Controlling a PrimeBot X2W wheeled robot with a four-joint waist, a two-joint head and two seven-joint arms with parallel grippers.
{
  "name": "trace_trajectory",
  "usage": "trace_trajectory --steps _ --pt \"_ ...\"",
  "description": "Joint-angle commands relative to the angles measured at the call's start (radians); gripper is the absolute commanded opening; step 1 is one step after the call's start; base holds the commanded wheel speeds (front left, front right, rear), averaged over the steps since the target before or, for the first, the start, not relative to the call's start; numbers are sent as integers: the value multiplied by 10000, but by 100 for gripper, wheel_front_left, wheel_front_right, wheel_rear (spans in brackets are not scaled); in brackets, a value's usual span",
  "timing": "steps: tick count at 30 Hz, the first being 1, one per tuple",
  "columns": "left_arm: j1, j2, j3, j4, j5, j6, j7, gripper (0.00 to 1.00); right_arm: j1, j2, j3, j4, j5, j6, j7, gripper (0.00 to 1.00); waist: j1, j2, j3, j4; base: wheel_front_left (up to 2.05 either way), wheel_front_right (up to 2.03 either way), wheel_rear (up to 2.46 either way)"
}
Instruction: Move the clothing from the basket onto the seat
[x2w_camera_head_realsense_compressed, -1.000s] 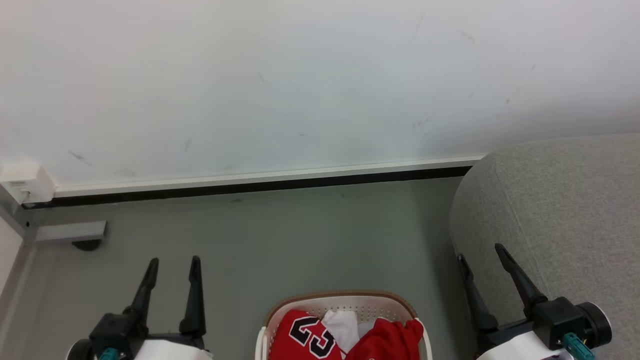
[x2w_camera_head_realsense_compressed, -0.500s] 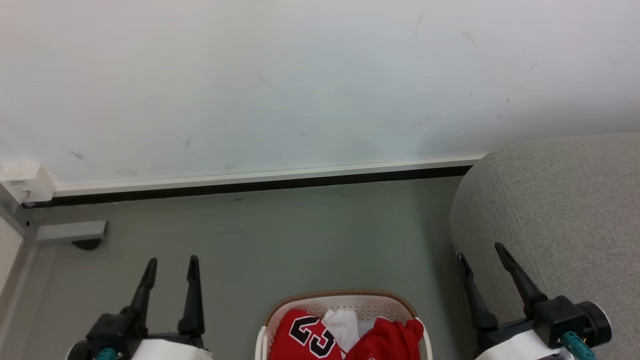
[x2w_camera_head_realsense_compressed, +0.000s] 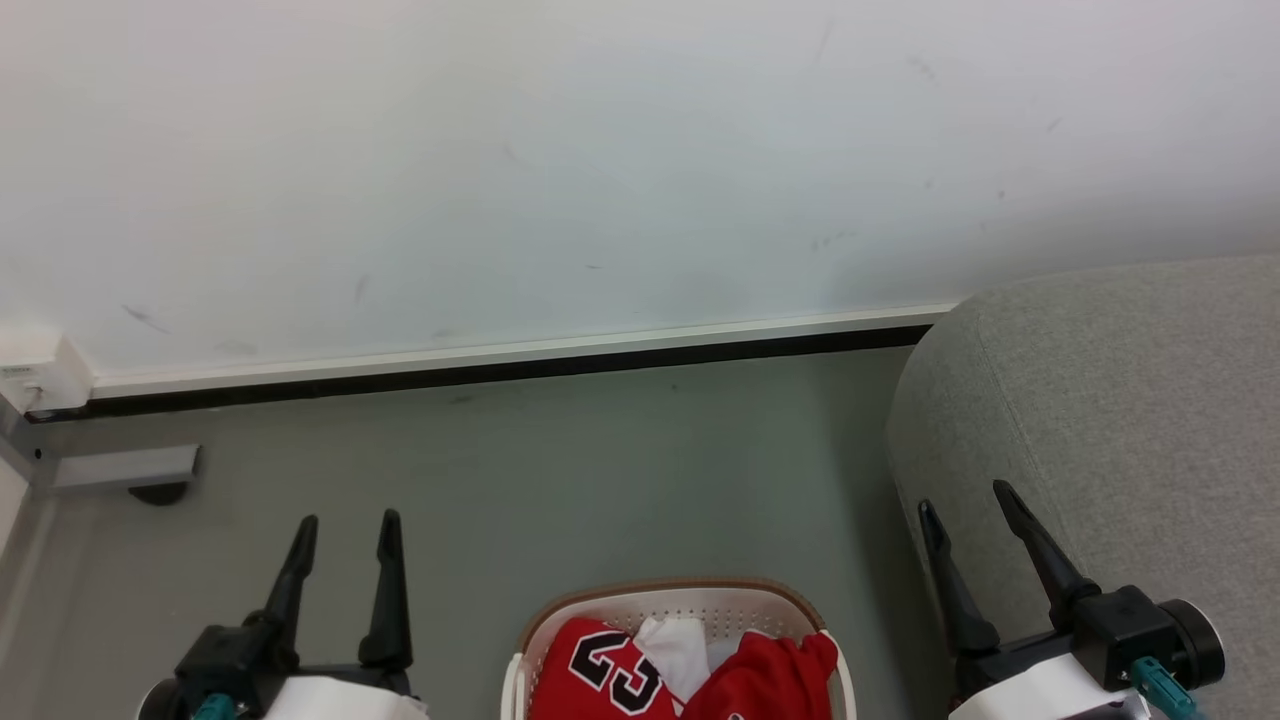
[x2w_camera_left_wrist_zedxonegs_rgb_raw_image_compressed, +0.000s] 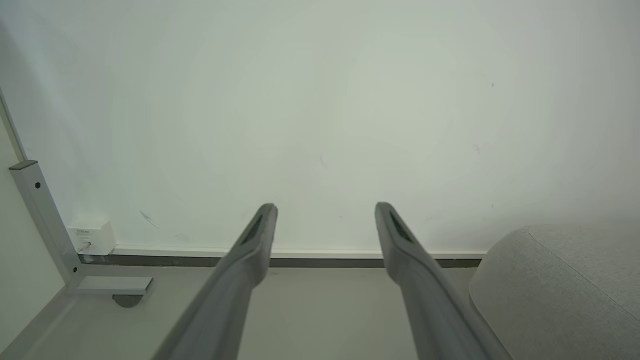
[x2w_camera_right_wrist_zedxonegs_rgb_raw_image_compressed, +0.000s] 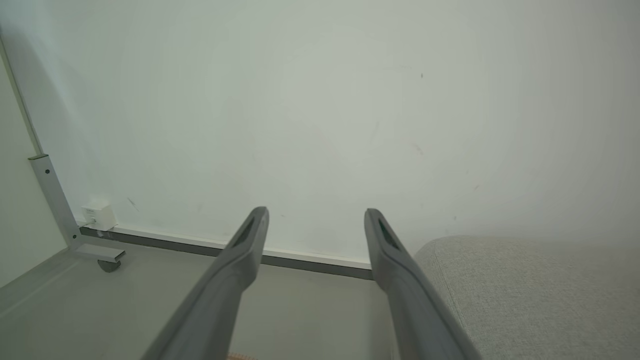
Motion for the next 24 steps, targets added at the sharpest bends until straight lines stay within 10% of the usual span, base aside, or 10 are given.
trace_trajectory --steps 1,24 --pt "-53 28 4 58 -119 -14 -28 100 -74 -32 -39 8 113 -21 -33 100 0 0 26 -49 0 0 0" --pt "-1008 30 -866 1543 459 -388 -19 100 -419 -32 -472 -122 884 -21 -18 100 0 0 901 -1558 0 0 0"
